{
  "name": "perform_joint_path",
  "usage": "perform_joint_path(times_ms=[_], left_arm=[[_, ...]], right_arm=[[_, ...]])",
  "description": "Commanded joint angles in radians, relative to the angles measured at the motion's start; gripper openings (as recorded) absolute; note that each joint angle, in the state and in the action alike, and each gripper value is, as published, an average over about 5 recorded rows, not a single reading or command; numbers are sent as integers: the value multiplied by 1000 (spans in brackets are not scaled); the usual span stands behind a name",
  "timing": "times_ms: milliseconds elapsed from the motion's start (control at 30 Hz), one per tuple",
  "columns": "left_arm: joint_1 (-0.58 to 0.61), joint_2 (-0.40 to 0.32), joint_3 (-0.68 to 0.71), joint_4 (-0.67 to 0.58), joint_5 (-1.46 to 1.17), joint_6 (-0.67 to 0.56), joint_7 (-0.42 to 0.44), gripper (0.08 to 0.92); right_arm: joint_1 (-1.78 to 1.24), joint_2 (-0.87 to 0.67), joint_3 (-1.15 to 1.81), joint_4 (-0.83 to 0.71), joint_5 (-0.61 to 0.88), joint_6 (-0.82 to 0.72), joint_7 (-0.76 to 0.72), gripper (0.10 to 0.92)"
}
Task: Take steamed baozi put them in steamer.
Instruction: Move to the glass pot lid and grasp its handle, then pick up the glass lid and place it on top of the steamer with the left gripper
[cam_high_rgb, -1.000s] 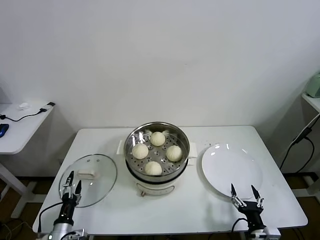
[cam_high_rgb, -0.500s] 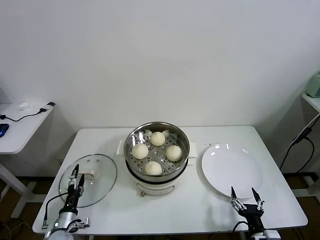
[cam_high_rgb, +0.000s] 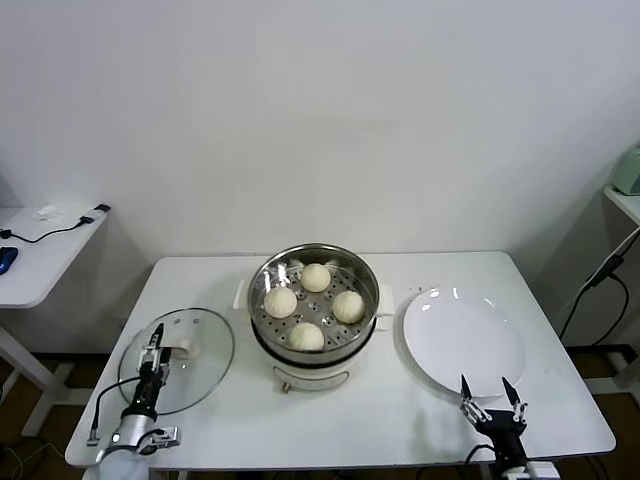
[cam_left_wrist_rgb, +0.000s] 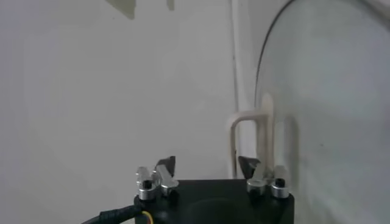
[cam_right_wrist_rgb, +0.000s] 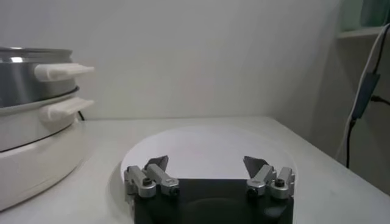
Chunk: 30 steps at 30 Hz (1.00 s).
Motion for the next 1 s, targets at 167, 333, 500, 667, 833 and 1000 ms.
perform_joint_path(times_ms=[167,333,500,667,833,1000], left_arm=[[-37,5,-1,114,41,-26,-29,533],[-43,0,-4,125,40,-28,-38,385],[-42,-4,-7,99,28,-27,-35,247],[8,6,-14,-29,-51,8,21,142],[108,44,-43,-288,-215,125,143,139],[206,101,-87,-558,-396,333,323,139]], right_arm=[[-8,-2,6,4,6,-1,-8,823],[-4,-1,6,5,11,-3,-8,823],[-1,3,3,11,12,-4,-9,823],[-6,4,3,21,12,-5,-11,823],[-10,3,6,30,10,-10,-9,823],[-10,3,6,42,4,-24,-5,823]])
